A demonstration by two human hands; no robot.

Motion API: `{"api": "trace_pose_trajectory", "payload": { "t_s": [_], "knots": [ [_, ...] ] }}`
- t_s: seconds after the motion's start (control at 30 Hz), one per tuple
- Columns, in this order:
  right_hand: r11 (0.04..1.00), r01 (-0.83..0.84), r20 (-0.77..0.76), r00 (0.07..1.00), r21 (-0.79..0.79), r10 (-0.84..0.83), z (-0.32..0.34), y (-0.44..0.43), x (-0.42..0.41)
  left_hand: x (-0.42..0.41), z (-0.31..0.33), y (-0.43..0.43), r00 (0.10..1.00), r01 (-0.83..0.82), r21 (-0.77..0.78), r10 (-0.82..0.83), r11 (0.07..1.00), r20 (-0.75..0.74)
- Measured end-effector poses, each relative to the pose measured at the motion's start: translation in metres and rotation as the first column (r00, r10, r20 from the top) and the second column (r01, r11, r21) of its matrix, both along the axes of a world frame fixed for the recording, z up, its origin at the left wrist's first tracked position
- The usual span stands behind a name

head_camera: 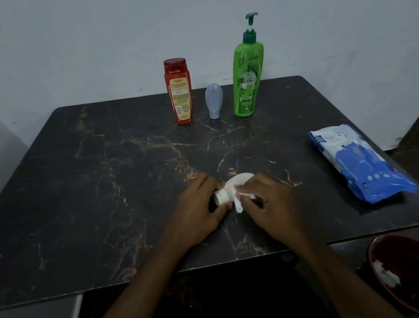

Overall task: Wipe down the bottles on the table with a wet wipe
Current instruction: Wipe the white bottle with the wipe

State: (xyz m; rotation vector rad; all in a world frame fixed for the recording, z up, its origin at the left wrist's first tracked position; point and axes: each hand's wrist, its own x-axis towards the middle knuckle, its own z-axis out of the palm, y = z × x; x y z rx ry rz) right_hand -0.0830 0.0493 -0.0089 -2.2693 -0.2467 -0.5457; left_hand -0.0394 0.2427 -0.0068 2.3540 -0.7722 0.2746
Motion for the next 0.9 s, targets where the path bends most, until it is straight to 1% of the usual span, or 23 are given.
{"api": "trace_pose_trajectory", "payload": {
  "t_s": [0.03, 0.1, 0.13, 0.2, 0.23, 0.27, 0.33, 0.37, 0.4, 0.43, 0.47, 0.53, 0.57, 0.63, 0.67, 0.7, 0.77, 0.83, 0.9],
  "knots": [
    [0.996, 0.094, -0.039, 0.995, 0.01, -0.093, 0.001, -0.003, 0.002, 0.0, 0.0, 0.0, 1.0, 0.001, 0.001, -0.001, 1.0, 0.003],
    [0.957, 0.285, -0.106, 0.954, 0.047, -0.279, 0.002, -0.008, 0.006, -0.001, 0.0, 0.001, 1.0, 0.003, 0.0, -0.003, 1.0, 0.004],
    [0.937, 0.343, -0.112, 0.936, 0.063, -0.334, 0.002, -0.01, 0.007, -0.001, 0.0, 0.001, 1.0, 0.004, -0.001, -0.004, 1.0, 0.004],
    [0.927, 0.368, -0.098, 0.927, 0.068, -0.361, 0.001, -0.01, 0.009, -0.001, 0.0, 0.001, 1.0, 0.004, -0.004, -0.004, 1.0, 0.004],
    [0.94, 0.338, -0.088, 0.939, 0.05, -0.333, 0.001, -0.007, 0.008, -0.001, 0.0, 0.001, 1.0, 0.001, -0.007, -0.001, 1.0, 0.0],
    [0.962, 0.272, -0.058, 0.961, 0.025, -0.271, 0.001, -0.004, 0.006, -0.001, 0.0, 0.001, 1.0, 0.0, -0.014, 0.0, 1.0, -0.004],
    [0.998, 0.068, 0.03, 0.997, -0.015, -0.068, -0.002, 0.001, 0.002, 0.0, 0.0, 0.001, 1.0, 0.004, -0.027, -0.004, 1.0, -0.013],
    [1.0, -0.023, 0.058, 0.998, -0.014, 0.024, -0.002, 0.002, -0.001, 0.0, -0.001, 0.001, 1.0, 0.01, -0.031, -0.01, 0.999, -0.016],
    [0.997, -0.078, 0.072, 0.994, -0.007, 0.078, -0.002, 0.002, -0.002, 0.0, -0.001, 0.001, 1.0, 0.017, -0.032, -0.017, 0.999, -0.018],
    [0.996, -0.089, 0.073, 0.993, -0.004, 0.089, -0.003, 0.001, -0.002, 0.0, -0.001, 0.001, 1.0, 0.02, -0.033, -0.021, 0.999, -0.019],
    [0.998, -0.058, 0.062, 0.996, -0.006, 0.058, -0.002, 0.001, -0.001, 0.0, -0.001, 0.001, 1.0, 0.019, -0.034, -0.02, 0.999, -0.022],
    [0.996, 0.089, 0.028, 0.996, -0.02, -0.089, -0.001, -0.002, 0.002, 0.0, 0.0, 0.0, 1.0, 0.01, -0.041, -0.011, 0.999, -0.022],
    [0.984, 0.179, 0.002, 0.984, -0.003, -0.179, 0.0, -0.004, 0.005, 0.0, 0.001, 0.0, 1.0, 0.008, -0.041, -0.009, 0.999, -0.02],
    [0.942, 0.33, -0.099, 0.941, 0.062, -0.323, 0.003, -0.008, 0.009, 0.0, 0.001, 0.0, 1.0, 0.006, -0.03, -0.006, 1.0, -0.014],
    [0.927, 0.368, -0.141, 0.924, 0.08, -0.355, 0.004, -0.008, 0.009, 0.0, 0.001, 0.001, 1.0, 0.005, -0.024, -0.005, 1.0, -0.013],
    [0.927, 0.368, -0.146, 0.923, 0.07, -0.355, 0.003, -0.008, 0.009, 0.0, 0.001, 0.001, 1.0, 0.004, -0.021, -0.004, 1.0, -0.013],
    [0.96, 0.278, -0.075, 0.958, 0.02, -0.276, 0.004, -0.004, 0.005, 0.0, 0.0, 0.002, 1.0, -0.001, -0.02, 0.0, 1.0, -0.013],
    [0.995, 0.099, 0.022, 0.995, -0.012, -0.099, 0.003, 0.001, 0.001, 0.0, 0.0, 0.002, 1.0, -0.01, -0.011, 0.009, 1.0, -0.017],
    [0.998, -0.05, 0.072, 0.996, -0.032, 0.053, 0.0, 0.002, -0.002, 0.0, 0.0, 0.001, 1.0, -0.007, -0.002, 0.007, 1.0, -0.022]
  ]
}}
